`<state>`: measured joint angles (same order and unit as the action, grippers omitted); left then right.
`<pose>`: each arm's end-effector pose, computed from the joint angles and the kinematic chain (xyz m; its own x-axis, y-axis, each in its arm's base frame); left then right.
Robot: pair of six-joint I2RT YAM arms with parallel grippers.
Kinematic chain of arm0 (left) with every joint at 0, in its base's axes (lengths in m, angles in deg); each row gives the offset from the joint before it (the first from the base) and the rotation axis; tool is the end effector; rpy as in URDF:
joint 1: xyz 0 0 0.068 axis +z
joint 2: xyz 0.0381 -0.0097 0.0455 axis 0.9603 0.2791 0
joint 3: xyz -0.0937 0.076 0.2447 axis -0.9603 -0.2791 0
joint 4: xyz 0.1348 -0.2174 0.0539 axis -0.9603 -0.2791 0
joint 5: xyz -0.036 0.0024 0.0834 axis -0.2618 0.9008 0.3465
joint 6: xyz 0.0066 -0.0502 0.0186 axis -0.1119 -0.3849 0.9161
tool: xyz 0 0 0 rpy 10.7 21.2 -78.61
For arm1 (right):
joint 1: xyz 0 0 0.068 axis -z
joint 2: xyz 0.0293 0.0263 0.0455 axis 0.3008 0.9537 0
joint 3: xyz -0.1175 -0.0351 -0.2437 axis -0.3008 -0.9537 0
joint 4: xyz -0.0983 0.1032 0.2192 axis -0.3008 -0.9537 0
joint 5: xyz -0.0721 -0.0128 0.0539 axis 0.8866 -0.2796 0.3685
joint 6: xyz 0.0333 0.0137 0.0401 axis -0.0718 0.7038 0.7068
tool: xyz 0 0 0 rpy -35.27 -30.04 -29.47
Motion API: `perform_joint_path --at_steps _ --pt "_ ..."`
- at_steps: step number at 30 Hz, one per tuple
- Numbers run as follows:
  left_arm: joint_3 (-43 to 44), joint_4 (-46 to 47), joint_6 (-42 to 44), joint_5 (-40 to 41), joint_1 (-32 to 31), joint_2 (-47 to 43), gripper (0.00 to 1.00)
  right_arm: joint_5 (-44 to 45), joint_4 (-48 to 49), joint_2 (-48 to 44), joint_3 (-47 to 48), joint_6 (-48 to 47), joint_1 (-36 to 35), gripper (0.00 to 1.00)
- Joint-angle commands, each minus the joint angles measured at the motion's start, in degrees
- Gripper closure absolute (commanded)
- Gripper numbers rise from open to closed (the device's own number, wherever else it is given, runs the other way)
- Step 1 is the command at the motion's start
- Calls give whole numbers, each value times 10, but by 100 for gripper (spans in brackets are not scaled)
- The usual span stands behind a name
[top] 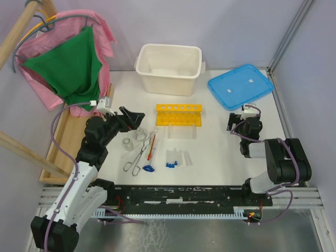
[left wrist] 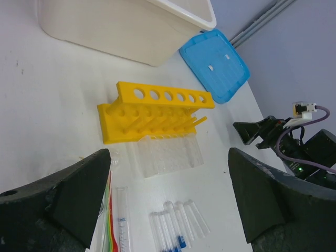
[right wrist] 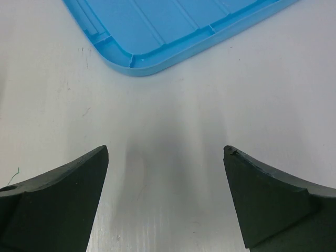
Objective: Organize the chemistry lab equipment
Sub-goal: Pick up the test tube at the center of the board.
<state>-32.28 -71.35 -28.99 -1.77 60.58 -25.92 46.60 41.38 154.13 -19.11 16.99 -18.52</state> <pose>0.1753 -0.0502 0.3014 -0.3660 -0.4650 -0.8061 0.3065 0.7577 -0.5762 0.2574 0.0008 0.1362 -0.3405 0.0519 -0.9388 0.1019 0.9946 0.0180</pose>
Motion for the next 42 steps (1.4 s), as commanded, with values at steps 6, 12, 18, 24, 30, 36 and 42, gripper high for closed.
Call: perform_joint_path --at_steps 6,12,18,24,30,36,42 --pt "13 27 -21 -29 1 51 1 -41 23 -4 14 -12 -2 1" --pt "15 16 -2 -44 0 33 1 32 -360 -145 160 80 -38 0" --pt "22 24 -14 -59 -1 5 1 -260 -483 -252 266 150 -39 0" --pt "17 92 -59 -126 -1 25 1 -422 -291 -358 207 467 -39 0" --pt "-45 294 -198 -242 -2 85 0 -571 -39 -332 151 698 -42 15" --pt "-50 169 -107 -167 -71 106 46 -301 -688 -448 252 299 -117 35" --pt "-26 30 -28 137 -305 110 47 -83 -913 -509 267 287 -137 36"
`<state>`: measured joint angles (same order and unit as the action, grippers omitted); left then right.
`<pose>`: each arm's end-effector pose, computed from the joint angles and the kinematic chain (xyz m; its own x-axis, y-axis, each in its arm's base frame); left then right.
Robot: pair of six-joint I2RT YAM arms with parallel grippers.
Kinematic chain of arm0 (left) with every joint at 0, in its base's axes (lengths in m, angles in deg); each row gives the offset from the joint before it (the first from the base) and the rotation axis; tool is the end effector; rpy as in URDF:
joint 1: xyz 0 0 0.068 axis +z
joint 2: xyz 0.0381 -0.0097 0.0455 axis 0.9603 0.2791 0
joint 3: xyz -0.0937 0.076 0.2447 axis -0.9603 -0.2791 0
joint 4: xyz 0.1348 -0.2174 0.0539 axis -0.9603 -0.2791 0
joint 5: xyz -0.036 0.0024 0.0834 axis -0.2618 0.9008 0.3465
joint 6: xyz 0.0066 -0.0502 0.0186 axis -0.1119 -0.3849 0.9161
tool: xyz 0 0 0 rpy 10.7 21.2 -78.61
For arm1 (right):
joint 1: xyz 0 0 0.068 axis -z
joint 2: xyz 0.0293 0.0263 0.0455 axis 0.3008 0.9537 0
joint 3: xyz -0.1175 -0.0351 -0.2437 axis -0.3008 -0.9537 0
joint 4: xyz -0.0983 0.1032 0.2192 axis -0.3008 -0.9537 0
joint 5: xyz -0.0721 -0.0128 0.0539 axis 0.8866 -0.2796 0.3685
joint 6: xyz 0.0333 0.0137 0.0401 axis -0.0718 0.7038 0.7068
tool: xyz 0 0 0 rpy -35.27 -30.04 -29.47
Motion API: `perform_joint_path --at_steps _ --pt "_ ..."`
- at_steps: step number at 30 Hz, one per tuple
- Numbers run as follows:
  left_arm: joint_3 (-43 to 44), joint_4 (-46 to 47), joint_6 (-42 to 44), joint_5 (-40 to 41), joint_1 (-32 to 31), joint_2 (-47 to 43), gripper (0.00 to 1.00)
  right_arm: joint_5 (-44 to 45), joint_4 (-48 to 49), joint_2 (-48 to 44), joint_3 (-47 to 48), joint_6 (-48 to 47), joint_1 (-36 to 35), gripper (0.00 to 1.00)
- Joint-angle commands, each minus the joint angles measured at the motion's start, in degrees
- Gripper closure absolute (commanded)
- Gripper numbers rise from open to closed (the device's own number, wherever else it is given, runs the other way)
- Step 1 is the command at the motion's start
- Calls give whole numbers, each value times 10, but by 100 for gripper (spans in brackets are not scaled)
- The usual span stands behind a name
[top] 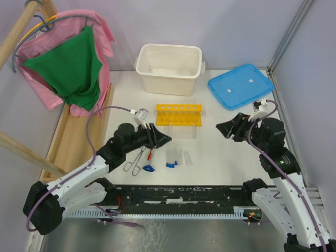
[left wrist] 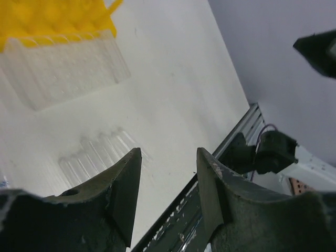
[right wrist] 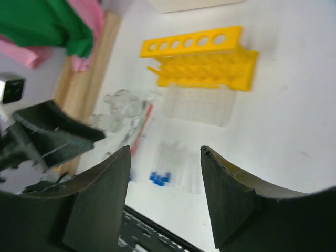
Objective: Organize the chemistry lab equipment
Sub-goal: Pick up the test tube at the center of the board.
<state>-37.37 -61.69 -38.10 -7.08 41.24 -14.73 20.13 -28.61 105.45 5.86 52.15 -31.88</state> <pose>0.1740 -0.1252 0.2527 -0.6848 -0.3213 -0.6541 0.4287 0.5483 -0.7180 0.1442 0.0497 0.3321 -0.5625 0.4582 -0.6882 -0.2632 0.6899 0.6744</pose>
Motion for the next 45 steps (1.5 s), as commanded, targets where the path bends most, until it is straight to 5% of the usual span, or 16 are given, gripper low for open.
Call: perform_joint_path --at_steps 1,7,17,29,45 --pt "30 -74 66 222 -145 12 48 202 -227 -22 12 -65 -4 37" --pt "94 -104 50 366 -284 176 53 259 -239 19 -19 -63 -7 40" --pt "230 -150 34 416 -321 336 58 299 -208 72 -33 -66 -8 44" --pt "295 -237 16 424 -329 399 64 305 -203 56 -40 -66 -7 43" --pt "323 -327 -139 464 -396 443 67 312 -200 47 -43 -65 -8 43"
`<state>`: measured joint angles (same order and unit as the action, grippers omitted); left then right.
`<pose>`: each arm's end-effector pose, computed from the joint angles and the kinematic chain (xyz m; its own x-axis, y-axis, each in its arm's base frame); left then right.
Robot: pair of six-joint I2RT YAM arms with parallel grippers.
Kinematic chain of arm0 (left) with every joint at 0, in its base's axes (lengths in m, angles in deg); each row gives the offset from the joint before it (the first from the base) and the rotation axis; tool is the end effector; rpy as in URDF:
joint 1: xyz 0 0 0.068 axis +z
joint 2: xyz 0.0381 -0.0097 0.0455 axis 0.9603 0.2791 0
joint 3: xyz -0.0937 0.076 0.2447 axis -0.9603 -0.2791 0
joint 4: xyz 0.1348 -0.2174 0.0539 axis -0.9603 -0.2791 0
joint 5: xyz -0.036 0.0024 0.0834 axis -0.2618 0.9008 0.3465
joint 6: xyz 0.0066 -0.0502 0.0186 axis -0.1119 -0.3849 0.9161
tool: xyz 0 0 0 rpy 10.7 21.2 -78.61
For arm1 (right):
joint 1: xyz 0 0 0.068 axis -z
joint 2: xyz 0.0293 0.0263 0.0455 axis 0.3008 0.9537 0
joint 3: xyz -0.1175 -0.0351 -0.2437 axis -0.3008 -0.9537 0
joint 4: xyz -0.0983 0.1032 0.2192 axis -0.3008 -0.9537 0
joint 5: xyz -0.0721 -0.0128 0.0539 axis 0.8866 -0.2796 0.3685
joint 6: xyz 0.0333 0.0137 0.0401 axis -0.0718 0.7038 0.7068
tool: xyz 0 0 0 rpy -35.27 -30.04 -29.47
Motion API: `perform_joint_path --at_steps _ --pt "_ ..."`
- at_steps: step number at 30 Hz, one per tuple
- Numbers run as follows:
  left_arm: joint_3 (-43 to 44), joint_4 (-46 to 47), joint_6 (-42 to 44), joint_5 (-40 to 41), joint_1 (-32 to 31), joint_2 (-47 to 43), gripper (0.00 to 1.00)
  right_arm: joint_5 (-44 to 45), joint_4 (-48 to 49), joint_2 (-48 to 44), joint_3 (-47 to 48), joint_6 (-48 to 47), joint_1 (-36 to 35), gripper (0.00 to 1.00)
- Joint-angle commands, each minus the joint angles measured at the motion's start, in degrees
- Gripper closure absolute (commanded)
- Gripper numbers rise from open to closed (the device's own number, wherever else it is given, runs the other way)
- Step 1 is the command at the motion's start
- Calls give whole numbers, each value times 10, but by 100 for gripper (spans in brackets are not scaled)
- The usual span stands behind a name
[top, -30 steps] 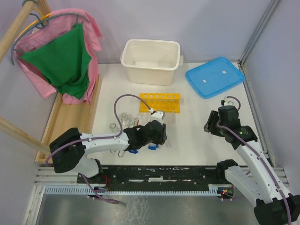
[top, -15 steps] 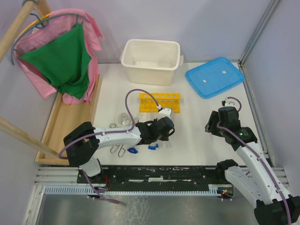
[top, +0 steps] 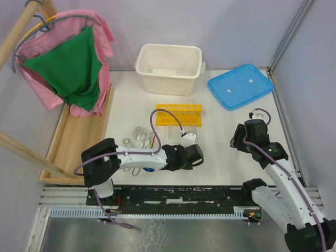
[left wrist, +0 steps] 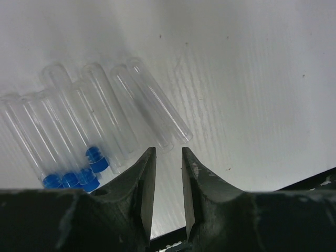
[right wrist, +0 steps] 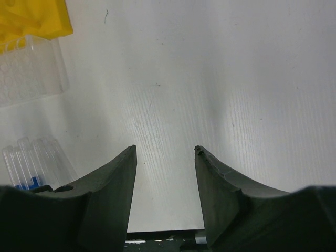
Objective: Organize the chemistry lab equipment
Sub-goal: Pick up the test tube at the center of the board.
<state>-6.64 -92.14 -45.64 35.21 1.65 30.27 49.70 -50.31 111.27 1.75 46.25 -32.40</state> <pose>0.1178 -0.3209 0.1781 -0.7966 0.1617 -0.5825 0.3197 0.9305 -0.1790 0.1472 0.0333 0.2595 -0.6883 0.3672 -0.6256 0.2610 0.9300 0.2588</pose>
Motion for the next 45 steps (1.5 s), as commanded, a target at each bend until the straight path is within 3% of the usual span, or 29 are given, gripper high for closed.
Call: perform_joint_path --at_steps 1,31,36,42,45 --pt "12 -20 -67 42 0 -11 67 17 19 -12 -3 -6 -2 43" --pt "27 -29 -91 50 2 49 67 2 23 -14 -5 -9 -2 43" --pt "24 -30 -89 45 2 55 76 -4 25 -12 -5 -10 -3 43" --pt "16 -33 -93 46 2 62 76 -10 25 -12 -5 -10 -2 44" --pt "15 -36 -92 44 2 60 83 -16 25 -11 -5 -11 -2 44"
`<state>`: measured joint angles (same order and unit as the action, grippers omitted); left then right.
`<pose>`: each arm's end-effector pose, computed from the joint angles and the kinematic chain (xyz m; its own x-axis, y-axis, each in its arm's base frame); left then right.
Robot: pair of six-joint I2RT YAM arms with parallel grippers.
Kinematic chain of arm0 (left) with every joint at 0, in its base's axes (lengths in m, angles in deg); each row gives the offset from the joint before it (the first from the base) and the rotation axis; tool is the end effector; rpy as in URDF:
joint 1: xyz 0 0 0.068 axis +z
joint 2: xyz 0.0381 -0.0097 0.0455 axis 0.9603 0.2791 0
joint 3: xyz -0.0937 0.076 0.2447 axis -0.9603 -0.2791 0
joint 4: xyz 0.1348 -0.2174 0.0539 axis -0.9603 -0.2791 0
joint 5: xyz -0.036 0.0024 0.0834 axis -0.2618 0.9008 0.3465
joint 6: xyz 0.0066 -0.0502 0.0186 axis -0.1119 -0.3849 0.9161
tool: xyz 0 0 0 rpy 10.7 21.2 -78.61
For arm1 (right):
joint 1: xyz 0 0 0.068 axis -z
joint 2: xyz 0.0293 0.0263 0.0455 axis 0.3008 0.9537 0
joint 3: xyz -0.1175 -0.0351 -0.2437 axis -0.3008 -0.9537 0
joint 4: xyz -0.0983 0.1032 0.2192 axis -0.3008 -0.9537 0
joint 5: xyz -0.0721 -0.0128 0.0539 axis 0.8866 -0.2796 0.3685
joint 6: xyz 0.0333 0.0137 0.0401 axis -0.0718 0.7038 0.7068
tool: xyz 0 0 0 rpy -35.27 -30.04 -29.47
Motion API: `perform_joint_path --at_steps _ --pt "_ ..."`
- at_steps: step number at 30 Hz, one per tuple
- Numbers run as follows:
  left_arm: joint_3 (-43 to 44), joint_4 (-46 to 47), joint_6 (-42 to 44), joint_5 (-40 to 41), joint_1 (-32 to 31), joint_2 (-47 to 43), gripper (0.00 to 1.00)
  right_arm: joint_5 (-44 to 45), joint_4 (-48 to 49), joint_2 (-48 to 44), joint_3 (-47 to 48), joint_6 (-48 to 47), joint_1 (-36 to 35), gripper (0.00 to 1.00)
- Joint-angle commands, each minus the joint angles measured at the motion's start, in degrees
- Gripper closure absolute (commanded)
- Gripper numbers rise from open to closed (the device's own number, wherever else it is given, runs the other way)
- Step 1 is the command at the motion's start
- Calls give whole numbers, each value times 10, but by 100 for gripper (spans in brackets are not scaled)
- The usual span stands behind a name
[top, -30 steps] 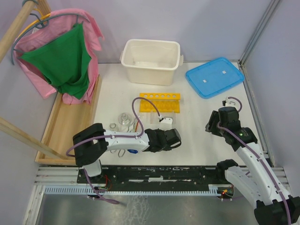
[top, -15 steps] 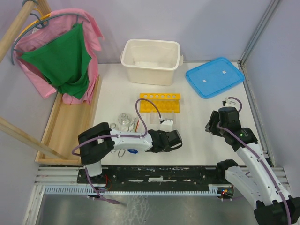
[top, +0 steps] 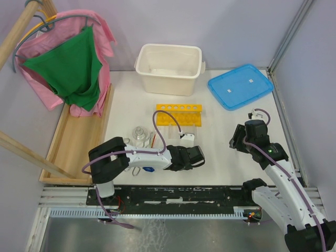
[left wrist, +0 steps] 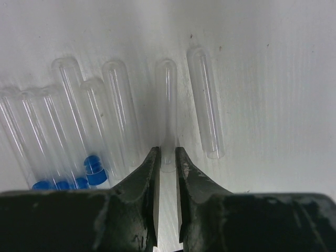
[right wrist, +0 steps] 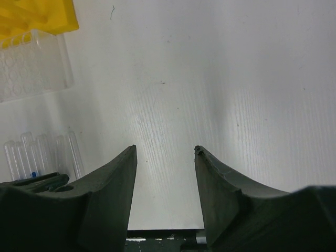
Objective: Organize the chemistry lab equipment
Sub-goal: Pick up the test tube at the center of the board.
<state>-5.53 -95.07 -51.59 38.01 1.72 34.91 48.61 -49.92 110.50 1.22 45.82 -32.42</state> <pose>0.1207 -0.3232 0.1553 -0.8238 0.1121 -0.5556 0.2139 0.9693 -0.1215 0.1454 0.0335 0.2587 -0.6906 0.3615 -0.6264 0.2418 0.9317 0.2711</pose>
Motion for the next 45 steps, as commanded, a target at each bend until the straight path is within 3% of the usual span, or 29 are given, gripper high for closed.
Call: perform_joint_path --at_steps 1,7,14,18,26,31,37,45 --pt "3 -7 -32 16 1 10 86 -9 21 -3 1 -8 -2 44" --pt "-5 -6 -4 49 -11 -48 97 -63 28 1 7 -20 -2 44" --pt "-2 -32 58 172 -62 -128 97 -168 24 -12 41 -41 -2 45" --pt "-41 -5 91 276 -119 -170 97 -330 44 6 63 -44 -2 47" --pt "-113 52 133 445 -230 -225 97 -581 191 51 66 16 -17 46" --pt "-104 91 182 503 -267 -220 97 -541 194 79 82 16 -91 46" --pt "-94 151 260 492 -269 -212 97 -453 182 146 108 -2 -198 47" --pt "-118 181 277 480 -270 -255 97 -408 186 171 117 -4 -245 48"
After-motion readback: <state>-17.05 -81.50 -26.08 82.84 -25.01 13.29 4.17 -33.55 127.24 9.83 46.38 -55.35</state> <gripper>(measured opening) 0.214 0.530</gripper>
